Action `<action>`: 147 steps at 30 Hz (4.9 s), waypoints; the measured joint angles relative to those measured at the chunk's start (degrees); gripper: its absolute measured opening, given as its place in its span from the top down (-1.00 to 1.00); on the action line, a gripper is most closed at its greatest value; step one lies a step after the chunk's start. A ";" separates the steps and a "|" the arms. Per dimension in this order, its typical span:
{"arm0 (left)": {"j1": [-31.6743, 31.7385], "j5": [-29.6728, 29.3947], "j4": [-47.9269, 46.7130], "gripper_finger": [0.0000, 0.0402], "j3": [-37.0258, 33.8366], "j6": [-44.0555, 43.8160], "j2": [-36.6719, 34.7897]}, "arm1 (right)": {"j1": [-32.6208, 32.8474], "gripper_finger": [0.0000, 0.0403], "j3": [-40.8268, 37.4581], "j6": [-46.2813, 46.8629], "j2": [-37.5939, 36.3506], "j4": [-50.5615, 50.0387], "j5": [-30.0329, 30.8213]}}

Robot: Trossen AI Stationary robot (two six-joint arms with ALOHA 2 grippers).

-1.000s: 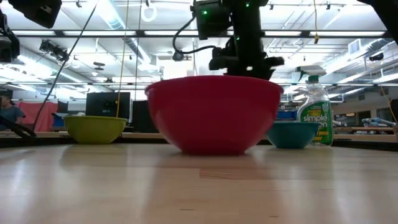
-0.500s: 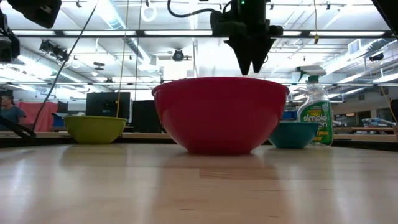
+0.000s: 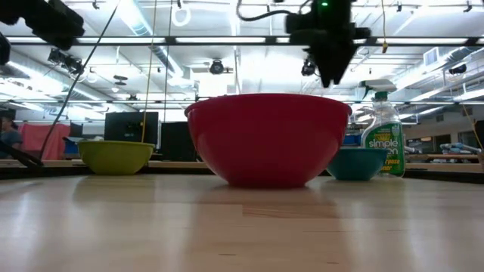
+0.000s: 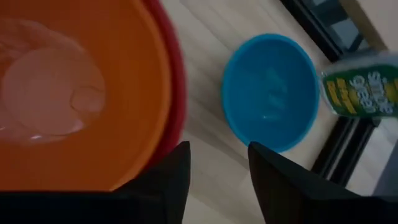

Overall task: Nest bowls inside each other
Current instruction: Stack the green bowl on top of the orange bowl

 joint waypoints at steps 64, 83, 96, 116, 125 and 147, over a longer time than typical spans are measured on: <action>86.80 9.02 -13.12 0.14 20.74 27.14 54.76 | 7.30 0.17 -19.90 -13.41 -14.07 41.14 8.17; 87.06 7.79 -14.56 0.93 20.68 30.20 54.99 | 7.82 0.17 -19.90 -13.60 -14.07 42.16 8.17; 82.19 13.25 -18.39 0.92 20.70 27.75 54.73 | 7.82 0.17 -19.90 -13.90 -14.07 42.14 8.17; 51.47 14.00 -8.29 0.90 20.74 38.52 31.82 | 7.82 0.17 -19.90 -5.70 -14.04 32.66 7.98; 38.20 14.83 0.25 0.89 20.74 49.94 33.32 | 8.64 0.18 -19.90 -4.27 -14.04 30.87 8.29; 38.52 33.20 24.59 0.89 20.79 54.81 49.95 | 9.51 0.18 -19.88 3.56 -17.43 11.85 9.37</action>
